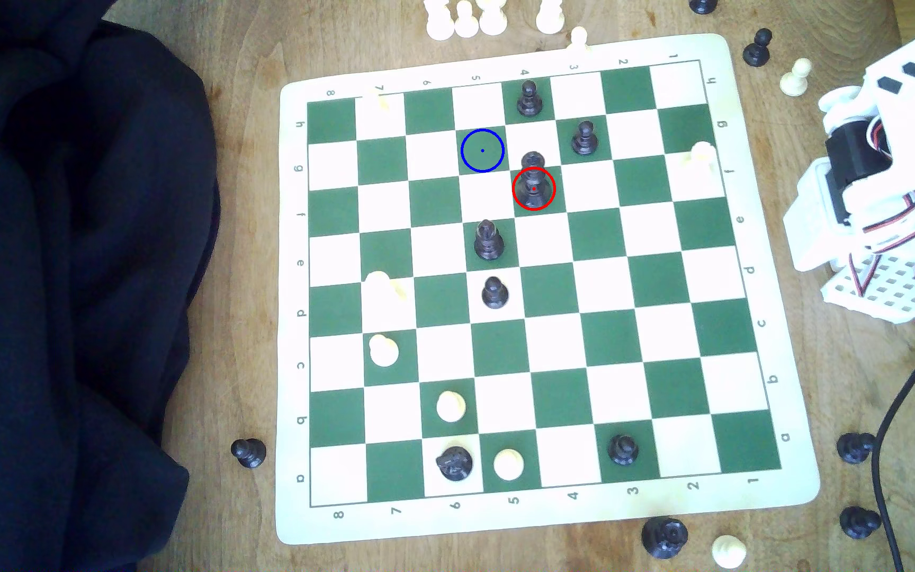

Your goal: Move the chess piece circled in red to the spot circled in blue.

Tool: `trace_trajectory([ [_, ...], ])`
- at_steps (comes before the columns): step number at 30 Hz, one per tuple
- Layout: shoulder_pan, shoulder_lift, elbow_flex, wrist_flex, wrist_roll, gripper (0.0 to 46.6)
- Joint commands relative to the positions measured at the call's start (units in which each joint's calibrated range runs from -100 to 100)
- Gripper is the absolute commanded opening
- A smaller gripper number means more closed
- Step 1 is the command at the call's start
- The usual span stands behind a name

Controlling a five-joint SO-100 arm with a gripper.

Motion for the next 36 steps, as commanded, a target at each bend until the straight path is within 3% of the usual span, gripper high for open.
trace_trajectory([
  [1,2.2,-0.28,1.17,-0.7,0.1,1.3],
  [6,3.14,-0.28,1.17,7.57,0.1,1.2],
  [17,7.76,-0.28,1.17,55.4,-0.29,1.2],
  [28,12.29,-0.2,-0.73,83.74,-0.49,0.2],
  [31,12.68,-0.2,-5.17,95.94,-1.07,0.2],
  [33,13.07,0.91,-14.33,111.17,-1.07,0.2],
  [36,13.54,5.58,-21.58,118.46,-1.81,0.2],
])
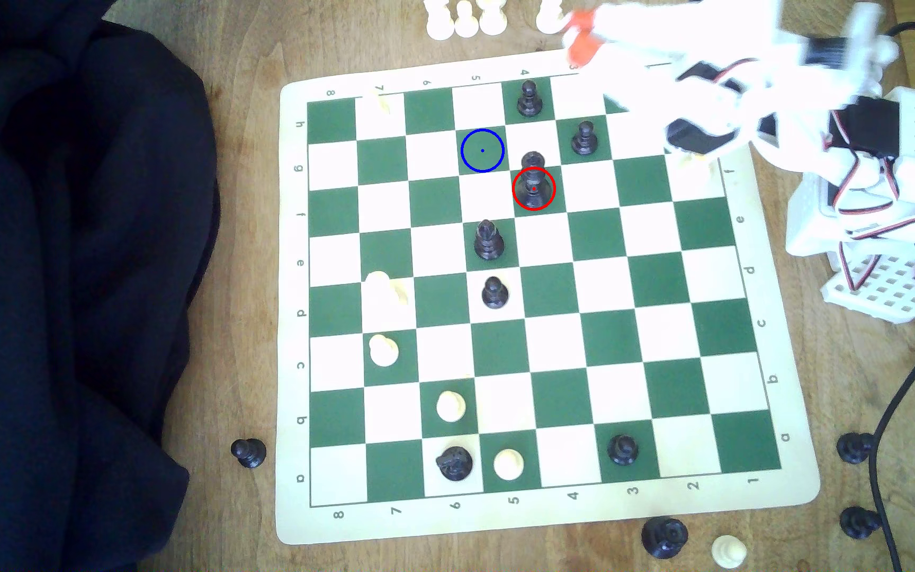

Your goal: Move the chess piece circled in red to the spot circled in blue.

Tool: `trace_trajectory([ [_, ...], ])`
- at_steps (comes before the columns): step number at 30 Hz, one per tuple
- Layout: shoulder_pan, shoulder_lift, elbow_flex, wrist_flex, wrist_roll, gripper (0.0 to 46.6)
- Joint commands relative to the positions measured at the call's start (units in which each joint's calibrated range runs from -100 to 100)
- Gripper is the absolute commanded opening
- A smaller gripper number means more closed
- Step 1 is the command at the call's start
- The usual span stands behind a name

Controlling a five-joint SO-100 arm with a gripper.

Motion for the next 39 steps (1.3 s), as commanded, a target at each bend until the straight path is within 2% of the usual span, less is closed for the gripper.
trace_trajectory([
  [1,1.26,5.77,-17.97,16.93,-1.47,0.2],
  [8,6.34,23.51,-37.19,34.05,-6.2,0.3],
  [9,6.58,25.29,-39.55,36.51,-7.23,0.3],
  [10,7.05,29.11,-44.99,42.0,-9.47,0.3],
  [12,7.28,32.34,-50.16,47.48,-11.14,0.3],
  [14,7.67,33.95,-52.24,49.86,-11.14,2.3],
  [18,7.52,39.3,-58.41,56.33,-11.82,15.4],
  [19,7.44,42.44,-62.4,60.01,-11.04,17.8],
  [21,7.44,43.63,-63.58,60.75,-11.33,20.1],
  [24,5.4,44.9,-62.31,61.32,-12.11,21.9],
  [28,3.76,52.37,-64.66,61.81,-12.99,21.9],
  [39,4.39,66.29,-65.3,61.65,-13.24,21.9],
])
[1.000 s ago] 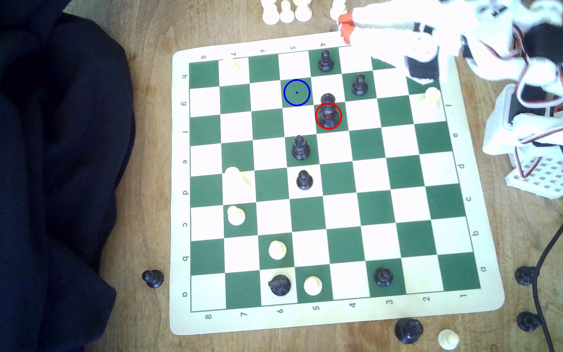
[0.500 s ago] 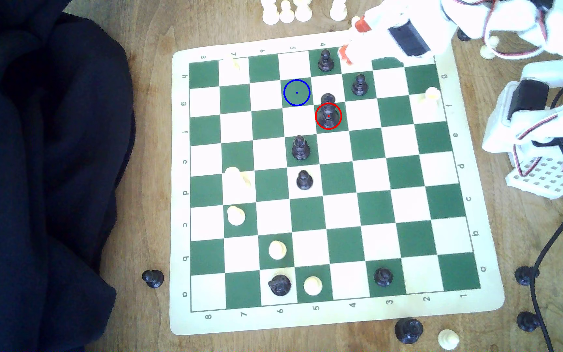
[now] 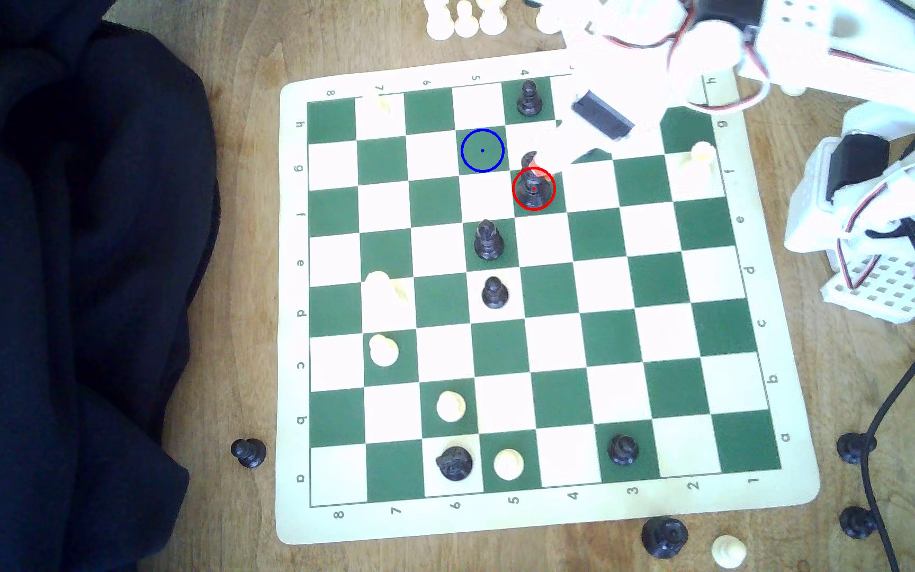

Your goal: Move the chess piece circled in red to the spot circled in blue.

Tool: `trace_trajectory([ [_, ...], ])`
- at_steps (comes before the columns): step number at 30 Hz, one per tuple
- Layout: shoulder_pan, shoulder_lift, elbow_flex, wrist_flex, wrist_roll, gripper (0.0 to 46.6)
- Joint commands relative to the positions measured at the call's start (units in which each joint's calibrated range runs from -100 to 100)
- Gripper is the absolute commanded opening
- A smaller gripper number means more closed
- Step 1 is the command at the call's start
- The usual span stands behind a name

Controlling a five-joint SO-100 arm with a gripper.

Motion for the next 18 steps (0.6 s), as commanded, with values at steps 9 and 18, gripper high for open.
trace_trajectory([
  [9,0.17,10.27,-10.37,0.06,-0.1,22.3],
  [18,-0.38,16.38,-14.27,-1.0,-0.44,22.2],
])
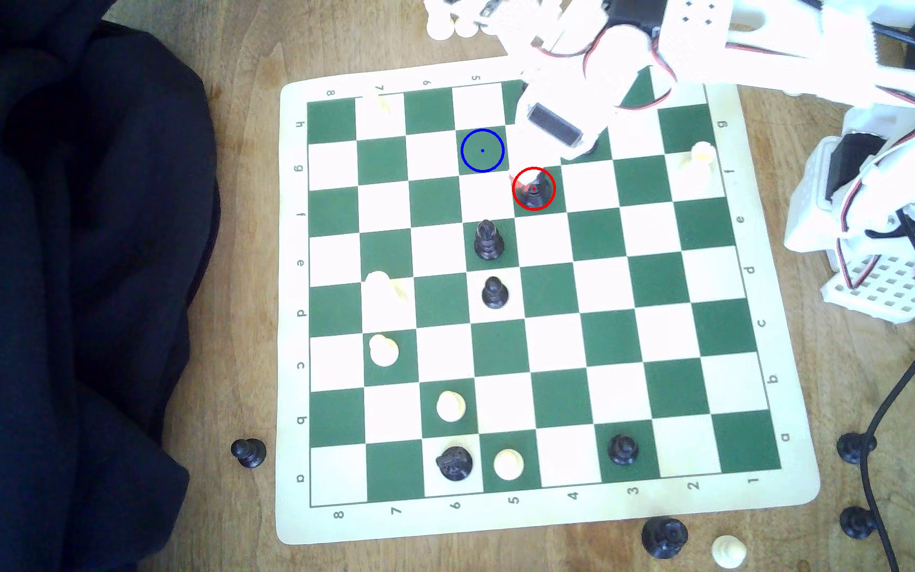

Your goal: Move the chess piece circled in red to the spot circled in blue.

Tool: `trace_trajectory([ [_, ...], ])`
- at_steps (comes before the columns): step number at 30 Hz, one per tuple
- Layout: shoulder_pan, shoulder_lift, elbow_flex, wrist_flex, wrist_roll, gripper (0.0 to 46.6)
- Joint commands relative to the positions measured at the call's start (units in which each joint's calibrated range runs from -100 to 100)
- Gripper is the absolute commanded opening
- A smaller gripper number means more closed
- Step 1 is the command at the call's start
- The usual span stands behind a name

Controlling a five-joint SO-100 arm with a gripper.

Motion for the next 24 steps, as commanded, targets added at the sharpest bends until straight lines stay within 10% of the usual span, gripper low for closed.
trace_trajectory([
  [1,-0.01,0.88,-4.6,-1.01,-0.15,22.2],
  [24,-0.56,8.35,-6.5,-4.45,-0.24,17.0],
])
